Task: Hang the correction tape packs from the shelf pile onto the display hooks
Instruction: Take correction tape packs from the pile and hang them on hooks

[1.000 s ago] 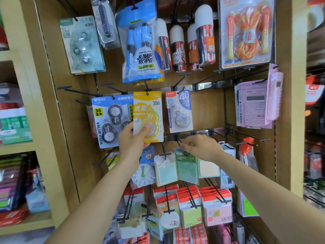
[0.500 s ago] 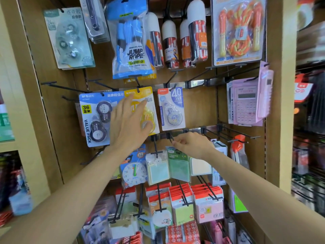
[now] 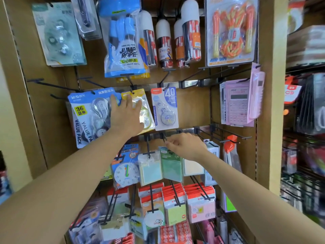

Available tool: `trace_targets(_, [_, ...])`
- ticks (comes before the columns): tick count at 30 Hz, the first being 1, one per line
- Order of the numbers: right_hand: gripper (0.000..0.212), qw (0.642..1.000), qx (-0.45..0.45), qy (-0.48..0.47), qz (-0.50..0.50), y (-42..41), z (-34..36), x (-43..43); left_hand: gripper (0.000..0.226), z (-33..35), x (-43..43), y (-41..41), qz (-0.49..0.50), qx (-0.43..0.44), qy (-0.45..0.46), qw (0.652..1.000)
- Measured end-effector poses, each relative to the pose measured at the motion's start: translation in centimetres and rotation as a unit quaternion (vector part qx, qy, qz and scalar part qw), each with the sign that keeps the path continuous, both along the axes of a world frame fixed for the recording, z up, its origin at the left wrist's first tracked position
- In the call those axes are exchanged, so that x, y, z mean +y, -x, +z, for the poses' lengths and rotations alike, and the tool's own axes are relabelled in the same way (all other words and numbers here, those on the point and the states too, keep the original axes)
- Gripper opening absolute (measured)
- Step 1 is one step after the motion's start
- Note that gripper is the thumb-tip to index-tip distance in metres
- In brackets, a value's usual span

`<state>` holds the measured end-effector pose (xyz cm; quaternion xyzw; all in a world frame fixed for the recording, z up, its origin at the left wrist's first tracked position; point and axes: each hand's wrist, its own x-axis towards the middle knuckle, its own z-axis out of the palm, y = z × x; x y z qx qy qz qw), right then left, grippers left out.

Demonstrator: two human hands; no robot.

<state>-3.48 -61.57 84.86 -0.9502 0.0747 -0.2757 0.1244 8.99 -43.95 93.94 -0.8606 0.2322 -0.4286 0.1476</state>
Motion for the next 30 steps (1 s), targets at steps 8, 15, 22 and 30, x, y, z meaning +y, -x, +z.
trace_targets(8, [0.042, 1.0, -0.018, 0.009, 0.001, 0.4, -0.1, 0.2, 0.062, -3.1, 1.8, 3.2, -0.179, 0.063, 0.11, 0.976])
trace_targets(15, [0.027, 0.996, -0.077, -0.032, 0.009, 1.2, 0.2, 0.5, 0.06, -10.4, 5.9, 9.3, -0.273, 0.136, 0.131, 0.943])
trace_targets(22, [0.013, 0.968, -0.238, -0.032, 0.076, 4.4, -2.3, 1.3, 0.033, -17.8, 8.6, 13.8, -0.351, 0.254, 0.208, 0.877])
trace_targets(30, [0.013, 0.964, -0.177, -0.145, 0.137, 13.0, -15.7, 4.5, 0.017, -32.3, 9.4, 16.9, -0.305, 0.461, 0.231, 0.801])
